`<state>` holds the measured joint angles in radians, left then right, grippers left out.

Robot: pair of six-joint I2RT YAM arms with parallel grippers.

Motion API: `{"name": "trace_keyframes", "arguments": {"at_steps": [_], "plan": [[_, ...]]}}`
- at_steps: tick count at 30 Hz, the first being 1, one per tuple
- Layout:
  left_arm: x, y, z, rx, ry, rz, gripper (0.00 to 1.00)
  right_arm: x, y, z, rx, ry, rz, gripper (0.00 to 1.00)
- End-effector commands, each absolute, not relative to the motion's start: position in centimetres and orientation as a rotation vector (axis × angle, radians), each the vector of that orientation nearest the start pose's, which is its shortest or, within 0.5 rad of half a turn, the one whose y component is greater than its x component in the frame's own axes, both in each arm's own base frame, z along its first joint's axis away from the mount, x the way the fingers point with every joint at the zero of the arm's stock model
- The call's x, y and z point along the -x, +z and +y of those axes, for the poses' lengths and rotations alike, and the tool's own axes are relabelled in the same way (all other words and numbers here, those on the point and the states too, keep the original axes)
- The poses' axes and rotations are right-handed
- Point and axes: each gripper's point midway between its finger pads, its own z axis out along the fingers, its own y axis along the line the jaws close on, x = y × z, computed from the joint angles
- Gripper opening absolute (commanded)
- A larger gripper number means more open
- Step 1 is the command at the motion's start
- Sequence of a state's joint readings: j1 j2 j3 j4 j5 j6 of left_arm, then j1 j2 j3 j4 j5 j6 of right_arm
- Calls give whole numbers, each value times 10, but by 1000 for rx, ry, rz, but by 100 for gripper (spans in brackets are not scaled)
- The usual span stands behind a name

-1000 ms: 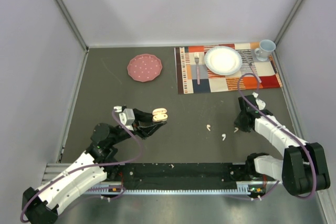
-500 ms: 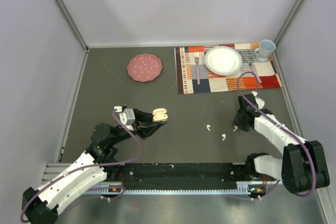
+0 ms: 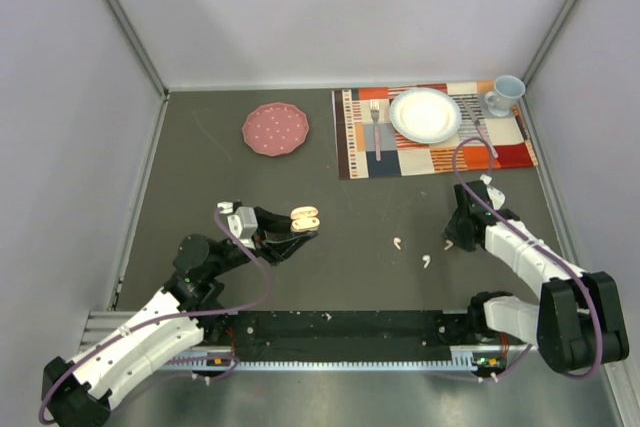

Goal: Insert the wireless bluetooth earbuds into the charging case
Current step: Pick up the right earbud from the center of the board.

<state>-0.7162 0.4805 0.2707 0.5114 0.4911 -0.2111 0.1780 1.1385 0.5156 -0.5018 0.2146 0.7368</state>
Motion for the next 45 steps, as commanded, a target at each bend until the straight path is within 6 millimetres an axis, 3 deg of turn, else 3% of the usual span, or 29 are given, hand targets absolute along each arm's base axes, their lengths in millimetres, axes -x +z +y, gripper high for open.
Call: {"name": "trace_keyframes", "arguments": {"at_steps": [1, 36, 45], "plan": [[-138, 278, -242, -758, -1099, 1129, 0, -216, 17, 26, -822, -5, 2527, 34], [-140, 271, -245, -765, -1108, 1158, 0, -217, 9, 34, -761, -29, 2579, 29], [-140, 269, -245, -764, -1104, 1162, 0, -217, 10, 36, -736, -33, 2584, 23]]}}
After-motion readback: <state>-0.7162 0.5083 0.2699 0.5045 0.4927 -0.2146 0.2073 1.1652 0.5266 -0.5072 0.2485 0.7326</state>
